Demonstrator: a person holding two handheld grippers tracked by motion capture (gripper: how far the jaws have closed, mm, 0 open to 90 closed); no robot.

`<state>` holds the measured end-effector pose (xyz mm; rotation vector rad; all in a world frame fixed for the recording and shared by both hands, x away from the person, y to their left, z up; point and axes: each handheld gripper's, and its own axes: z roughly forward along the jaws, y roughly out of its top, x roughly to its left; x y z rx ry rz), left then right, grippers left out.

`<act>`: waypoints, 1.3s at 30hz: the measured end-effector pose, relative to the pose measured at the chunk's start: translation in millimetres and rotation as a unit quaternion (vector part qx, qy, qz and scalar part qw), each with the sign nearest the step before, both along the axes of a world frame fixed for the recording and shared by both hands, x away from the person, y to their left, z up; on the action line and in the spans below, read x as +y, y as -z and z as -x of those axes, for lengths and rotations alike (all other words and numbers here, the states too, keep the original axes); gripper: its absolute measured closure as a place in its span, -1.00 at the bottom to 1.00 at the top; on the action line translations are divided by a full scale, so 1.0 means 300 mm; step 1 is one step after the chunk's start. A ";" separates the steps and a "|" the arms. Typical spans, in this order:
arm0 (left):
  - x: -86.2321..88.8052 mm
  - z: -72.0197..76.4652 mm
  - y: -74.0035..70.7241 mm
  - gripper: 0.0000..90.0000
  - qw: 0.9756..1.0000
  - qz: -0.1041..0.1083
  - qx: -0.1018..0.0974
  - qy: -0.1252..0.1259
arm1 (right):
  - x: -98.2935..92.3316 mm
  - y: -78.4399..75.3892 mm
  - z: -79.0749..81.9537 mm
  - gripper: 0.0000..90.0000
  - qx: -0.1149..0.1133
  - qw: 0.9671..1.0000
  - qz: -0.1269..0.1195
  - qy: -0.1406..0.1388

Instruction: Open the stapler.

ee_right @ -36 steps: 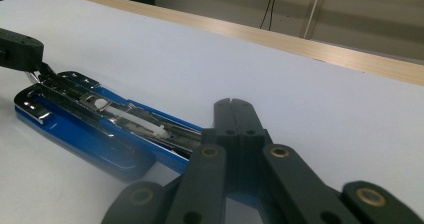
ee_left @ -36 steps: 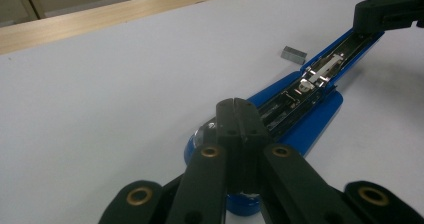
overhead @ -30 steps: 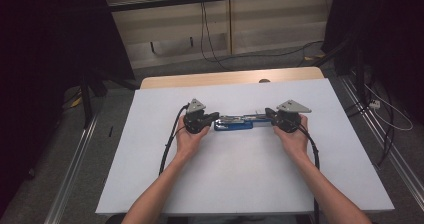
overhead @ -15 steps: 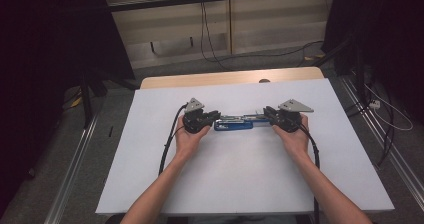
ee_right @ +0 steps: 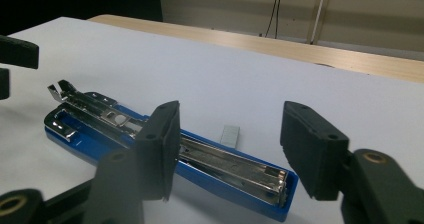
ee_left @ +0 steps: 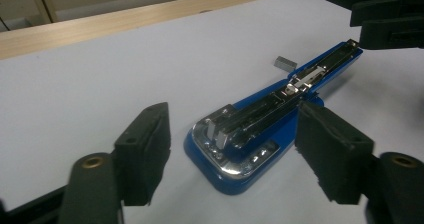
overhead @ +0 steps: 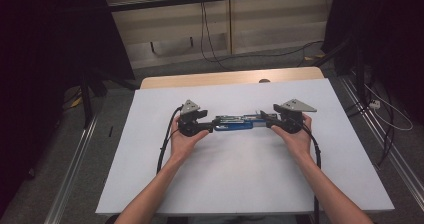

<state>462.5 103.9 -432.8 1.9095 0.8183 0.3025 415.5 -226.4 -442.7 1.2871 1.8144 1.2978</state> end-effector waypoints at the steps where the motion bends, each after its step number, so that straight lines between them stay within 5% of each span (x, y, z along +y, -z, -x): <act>1: 0.005 0.003 -0.002 -0.37 1.000 0.000 -0.004 -0.003 | 0.000 0.000 0.000 -0.20 0.000 1.000 0.000 0.000; 6: 0.032 0.008 -0.012 -0.87 1.000 -0.007 -0.008 -0.017 | 0.000 -0.002 0.001 -0.58 0.000 1.000 -0.004 0.003; 12: 0.067 0.034 -0.011 -0.89 1.000 -0.008 -0.013 -0.022 | 0.002 -0.014 0.002 -0.70 -0.010 1.000 -0.005 0.002; 15: 0.093 0.047 -0.022 -0.90 1.000 0.008 -0.016 -0.021 | 0.000 -0.015 0.002 -0.72 -0.006 1.000 -0.008 -0.001; 19: 0.121 0.074 -0.042 -0.89 0.999 -0.004 -0.029 -0.017 | -0.004 -0.016 0.006 -0.76 0.000 1.000 -0.007 0.000; 25: 0.178 0.120 -0.052 -0.89 0.999 0.010 -0.034 -0.033 | -0.013 -0.019 0.014 -0.76 0.004 1.000 -0.006 0.001; 33: 0.237 0.203 -0.070 -0.88 0.997 -0.001 -0.055 -0.049 | -0.032 -0.040 0.023 -0.72 -0.006 1.000 -0.027 0.006; 39: 0.281 0.269 -0.062 -0.90 0.998 0.003 -0.040 -0.054 | -0.036 -0.043 0.026 -0.73 -0.002 0.999 -0.033 0.007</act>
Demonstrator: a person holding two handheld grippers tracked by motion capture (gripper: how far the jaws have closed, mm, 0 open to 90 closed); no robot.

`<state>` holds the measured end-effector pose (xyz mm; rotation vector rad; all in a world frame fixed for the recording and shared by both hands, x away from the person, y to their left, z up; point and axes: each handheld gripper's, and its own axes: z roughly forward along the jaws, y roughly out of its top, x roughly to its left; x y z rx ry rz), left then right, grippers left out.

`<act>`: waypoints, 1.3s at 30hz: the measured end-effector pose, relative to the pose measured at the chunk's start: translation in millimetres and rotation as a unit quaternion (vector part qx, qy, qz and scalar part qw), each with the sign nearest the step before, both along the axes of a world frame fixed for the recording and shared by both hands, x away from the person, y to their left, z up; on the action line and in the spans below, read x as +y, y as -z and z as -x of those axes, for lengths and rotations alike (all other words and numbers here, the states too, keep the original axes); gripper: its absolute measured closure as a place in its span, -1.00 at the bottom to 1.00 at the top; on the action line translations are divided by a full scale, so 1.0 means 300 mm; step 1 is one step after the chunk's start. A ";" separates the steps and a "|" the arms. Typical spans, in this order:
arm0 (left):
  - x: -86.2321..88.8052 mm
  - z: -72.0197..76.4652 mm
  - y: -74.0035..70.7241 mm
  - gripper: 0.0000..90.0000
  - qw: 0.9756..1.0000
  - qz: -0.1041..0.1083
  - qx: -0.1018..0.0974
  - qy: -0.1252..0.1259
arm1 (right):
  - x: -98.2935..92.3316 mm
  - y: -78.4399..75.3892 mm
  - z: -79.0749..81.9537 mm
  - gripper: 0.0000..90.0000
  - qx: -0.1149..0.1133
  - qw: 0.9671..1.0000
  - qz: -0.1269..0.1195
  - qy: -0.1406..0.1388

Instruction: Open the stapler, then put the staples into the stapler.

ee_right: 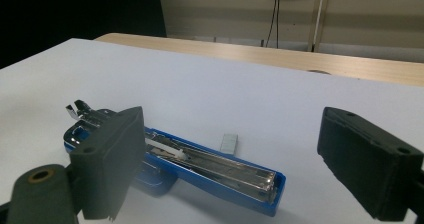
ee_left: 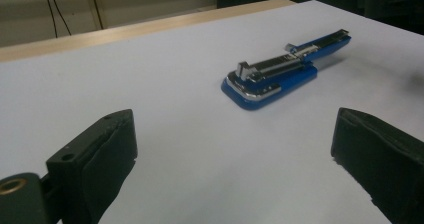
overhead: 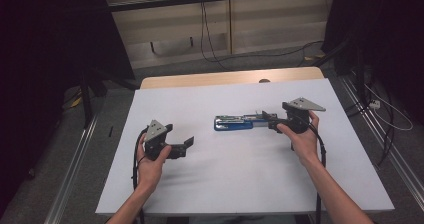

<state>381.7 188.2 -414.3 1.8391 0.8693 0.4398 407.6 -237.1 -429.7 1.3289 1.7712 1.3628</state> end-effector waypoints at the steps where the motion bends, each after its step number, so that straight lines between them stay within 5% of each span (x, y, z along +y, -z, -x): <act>1: 0.010 0.014 0.005 -0.90 1.000 0.000 0.001 -0.003 | 0.000 0.000 0.001 -0.73 0.001 1.000 -0.003 0.001; 11: 0.074 0.125 0.027 -0.89 1.000 -0.010 0.004 -0.002 | -0.005 -0.005 0.003 -0.67 0.004 1.000 0.012 0.010; 20: 0.109 0.180 0.038 -0.90 0.999 0.012 0.031 -0.003 | -0.001 -0.023 -0.019 -0.65 0.011 1.000 0.011 -0.001; 28: 0.127 0.205 0.028 -0.90 1.000 0.017 0.015 -0.019 | 0.028 -0.038 -0.073 -0.78 0.040 0.999 0.018 -0.002; 29: 0.126 0.210 0.025 -0.89 1.000 0.017 0.010 -0.019 | 0.032 -0.040 -0.094 -0.76 0.056 0.998 0.017 -0.004; 35: 0.115 0.221 0.018 -0.89 1.000 0.008 0.000 -0.021 | 0.043 -0.050 -0.135 -0.67 0.070 0.997 0.021 -0.018; 36: 0.112 0.221 0.018 -0.89 1.000 0.007 0.000 -0.022 | 0.055 -0.057 -0.147 -0.67 0.076 0.996 0.043 -0.023; 39: 0.103 0.212 0.021 -0.90 1.000 0.002 -0.002 -0.016 | 0.063 -0.060 -0.160 -0.65 0.084 0.995 0.046 -0.031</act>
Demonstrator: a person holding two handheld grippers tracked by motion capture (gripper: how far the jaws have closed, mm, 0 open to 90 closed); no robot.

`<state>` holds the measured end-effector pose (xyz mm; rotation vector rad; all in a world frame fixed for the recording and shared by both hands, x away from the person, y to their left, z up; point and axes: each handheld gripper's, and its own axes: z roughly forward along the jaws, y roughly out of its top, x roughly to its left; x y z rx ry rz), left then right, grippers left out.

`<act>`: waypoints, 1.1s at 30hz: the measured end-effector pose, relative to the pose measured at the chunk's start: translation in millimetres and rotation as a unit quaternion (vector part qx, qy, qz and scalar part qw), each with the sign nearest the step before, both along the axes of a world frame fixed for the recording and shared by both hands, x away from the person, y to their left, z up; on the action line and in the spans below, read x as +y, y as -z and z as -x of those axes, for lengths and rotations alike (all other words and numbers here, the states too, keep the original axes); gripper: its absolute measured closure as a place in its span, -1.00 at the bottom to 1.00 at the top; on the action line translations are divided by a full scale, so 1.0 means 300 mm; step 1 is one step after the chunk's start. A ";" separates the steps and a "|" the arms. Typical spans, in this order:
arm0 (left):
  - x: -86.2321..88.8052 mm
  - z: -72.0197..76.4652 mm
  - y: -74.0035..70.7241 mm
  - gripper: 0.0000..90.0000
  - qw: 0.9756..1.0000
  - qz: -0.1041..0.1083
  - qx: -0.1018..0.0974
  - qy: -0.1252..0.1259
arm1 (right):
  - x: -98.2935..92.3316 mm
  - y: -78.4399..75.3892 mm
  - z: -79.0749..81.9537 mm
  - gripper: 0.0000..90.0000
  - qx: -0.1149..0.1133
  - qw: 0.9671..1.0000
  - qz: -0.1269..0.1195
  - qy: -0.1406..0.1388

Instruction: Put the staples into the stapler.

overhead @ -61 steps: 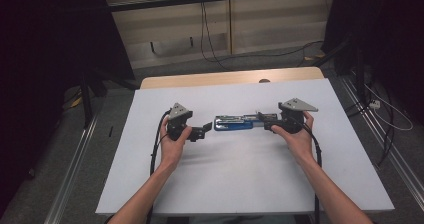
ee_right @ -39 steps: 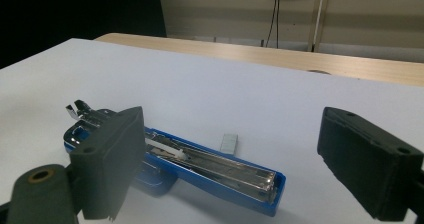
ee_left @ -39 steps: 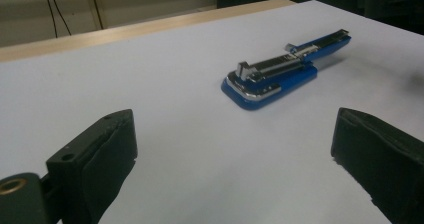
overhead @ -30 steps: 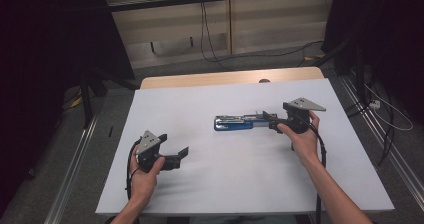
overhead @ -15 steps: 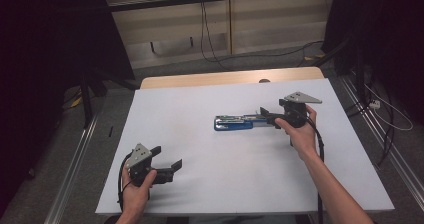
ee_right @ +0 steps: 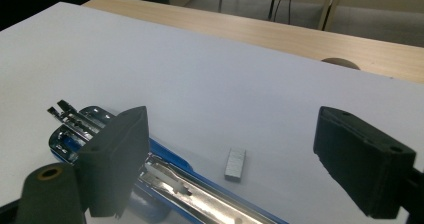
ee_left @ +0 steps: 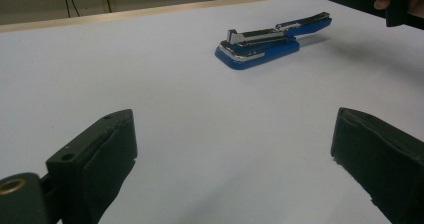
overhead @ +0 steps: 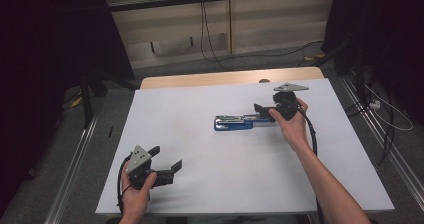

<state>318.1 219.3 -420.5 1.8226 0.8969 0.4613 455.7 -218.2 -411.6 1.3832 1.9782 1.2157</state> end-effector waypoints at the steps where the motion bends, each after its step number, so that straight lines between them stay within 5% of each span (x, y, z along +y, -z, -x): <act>1: -0.003 -0.003 0.001 -0.90 1.000 0.001 0.003 -0.002 | 0.002 -0.001 -0.007 -0.61 0.001 1.000 0.001 -0.002; 11: -0.015 -0.020 0.005 -0.90 1.000 0.002 0.005 0.011 | -0.002 0.026 -0.092 -0.62 0.054 0.998 0.040 -0.008; 16: -0.015 -0.022 0.005 -0.90 1.000 0.000 0.005 0.014 | -0.003 0.021 -0.110 -0.60 0.052 0.998 0.044 -0.007; 25: -0.012 -0.025 0.005 -0.90 1.000 0.005 0.007 0.012 | -0.002 0.027 -0.158 -0.45 0.086 0.994 0.068 -0.005; 26: -0.012 -0.026 0.006 -0.90 1.000 0.006 0.008 0.012 | 0.000 0.029 -0.173 -0.42 0.105 0.992 0.072 -0.014; 31: -0.011 -0.029 0.006 -0.89 1.000 0.004 0.011 0.012 | 0.007 0.022 -0.200 -0.34 0.122 0.990 0.074 -0.013; 33: -0.012 -0.027 0.006 -0.89 1.000 0.006 0.010 0.013 | 0.019 0.026 -0.221 -0.18 0.154 0.984 0.089 -0.031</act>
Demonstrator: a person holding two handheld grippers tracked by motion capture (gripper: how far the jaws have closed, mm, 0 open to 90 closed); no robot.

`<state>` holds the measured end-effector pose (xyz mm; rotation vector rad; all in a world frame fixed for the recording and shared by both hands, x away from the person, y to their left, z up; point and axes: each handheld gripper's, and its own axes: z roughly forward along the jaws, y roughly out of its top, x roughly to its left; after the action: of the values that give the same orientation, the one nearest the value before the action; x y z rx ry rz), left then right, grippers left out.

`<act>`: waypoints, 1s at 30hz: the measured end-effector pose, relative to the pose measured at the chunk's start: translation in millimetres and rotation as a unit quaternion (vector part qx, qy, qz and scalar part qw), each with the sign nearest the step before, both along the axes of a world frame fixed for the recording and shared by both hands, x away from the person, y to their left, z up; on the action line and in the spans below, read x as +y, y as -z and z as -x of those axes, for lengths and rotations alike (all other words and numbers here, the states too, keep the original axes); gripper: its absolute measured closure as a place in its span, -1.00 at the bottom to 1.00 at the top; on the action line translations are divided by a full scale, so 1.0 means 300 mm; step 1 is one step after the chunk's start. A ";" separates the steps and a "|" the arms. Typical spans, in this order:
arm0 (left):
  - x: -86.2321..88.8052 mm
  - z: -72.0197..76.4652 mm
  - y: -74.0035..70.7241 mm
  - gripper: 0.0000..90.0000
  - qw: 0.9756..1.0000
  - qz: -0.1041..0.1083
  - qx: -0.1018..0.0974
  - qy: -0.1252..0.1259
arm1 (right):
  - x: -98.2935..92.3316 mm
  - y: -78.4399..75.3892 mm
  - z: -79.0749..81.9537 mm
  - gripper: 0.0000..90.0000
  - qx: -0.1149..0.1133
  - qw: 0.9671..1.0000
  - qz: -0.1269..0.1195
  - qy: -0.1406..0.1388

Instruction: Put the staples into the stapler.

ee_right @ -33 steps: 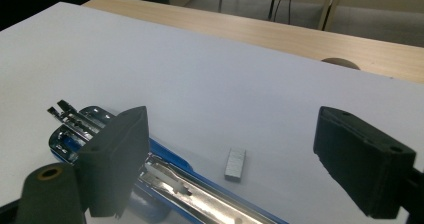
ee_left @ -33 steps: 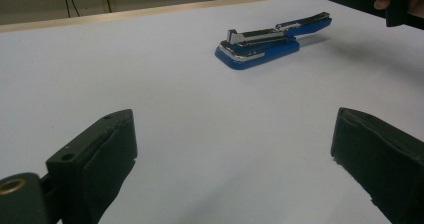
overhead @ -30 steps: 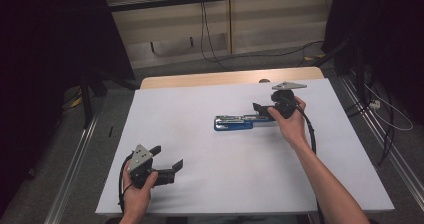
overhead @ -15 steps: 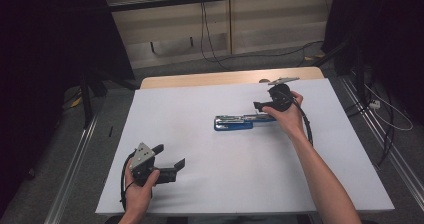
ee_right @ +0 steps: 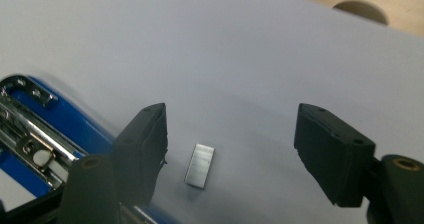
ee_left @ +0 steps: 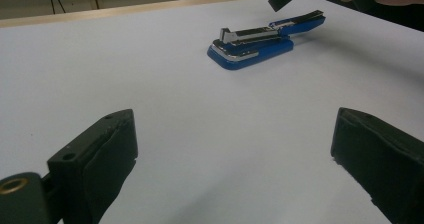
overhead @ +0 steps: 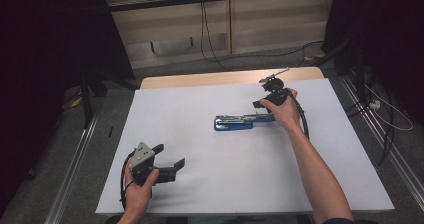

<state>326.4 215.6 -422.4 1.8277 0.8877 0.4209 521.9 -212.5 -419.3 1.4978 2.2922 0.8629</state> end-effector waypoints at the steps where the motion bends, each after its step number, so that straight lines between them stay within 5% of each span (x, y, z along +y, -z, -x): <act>1: 0.001 -0.001 0.001 -0.89 1.000 -0.001 0.002 0.001 | 0.000 0.000 0.000 -0.18 0.000 1.000 0.000 0.000; 16: 0.005 -0.002 0.002 -0.89 1.000 -0.001 0.001 0.000 | 0.031 0.024 -0.019 0.45 0.064 0.997 0.013 -0.032; 30: 0.000 -0.004 0.005 -0.89 1.000 -0.006 0.007 0.006 | 0.044 0.037 -0.025 0.57 0.088 0.995 0.025 -0.036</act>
<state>327.5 215.7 -423.9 1.8478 0.8858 0.4067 529.3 -199.2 -430.5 1.5337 2.4869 0.7117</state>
